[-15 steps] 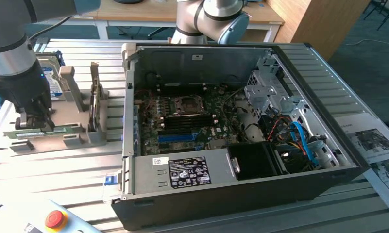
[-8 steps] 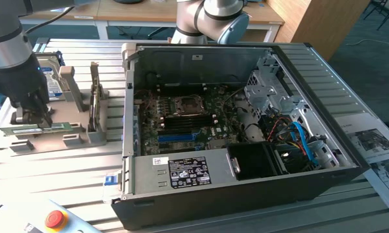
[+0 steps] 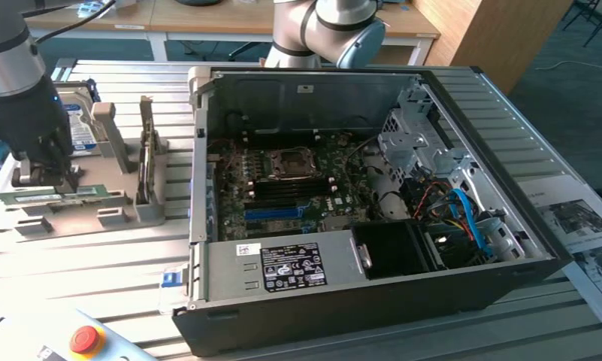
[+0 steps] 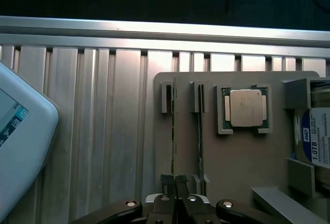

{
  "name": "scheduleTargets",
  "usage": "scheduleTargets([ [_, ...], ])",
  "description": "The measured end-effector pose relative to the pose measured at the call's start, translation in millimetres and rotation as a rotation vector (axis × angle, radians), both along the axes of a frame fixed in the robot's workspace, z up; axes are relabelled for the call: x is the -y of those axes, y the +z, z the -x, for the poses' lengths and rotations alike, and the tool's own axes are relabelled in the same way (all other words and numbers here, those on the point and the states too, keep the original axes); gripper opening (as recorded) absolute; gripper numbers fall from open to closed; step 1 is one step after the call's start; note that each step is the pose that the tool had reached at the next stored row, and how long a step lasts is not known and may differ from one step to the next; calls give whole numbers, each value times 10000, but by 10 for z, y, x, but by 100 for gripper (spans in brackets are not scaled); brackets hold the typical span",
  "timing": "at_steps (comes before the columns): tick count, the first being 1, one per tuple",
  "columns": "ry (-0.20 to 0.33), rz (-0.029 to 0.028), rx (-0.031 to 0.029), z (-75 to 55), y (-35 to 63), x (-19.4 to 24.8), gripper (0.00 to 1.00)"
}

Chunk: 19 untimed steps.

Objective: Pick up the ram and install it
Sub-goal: 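Pick up the ram and move it above insertion slot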

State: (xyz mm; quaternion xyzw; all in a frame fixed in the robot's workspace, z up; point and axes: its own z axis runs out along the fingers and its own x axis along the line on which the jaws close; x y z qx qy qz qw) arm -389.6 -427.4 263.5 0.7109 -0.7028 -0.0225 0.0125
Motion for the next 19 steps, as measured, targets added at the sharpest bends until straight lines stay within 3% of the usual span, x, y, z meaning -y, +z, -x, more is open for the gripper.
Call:
scheduleTargets([
  [19, 0, 2, -1, 0, 375, 0, 12],
])
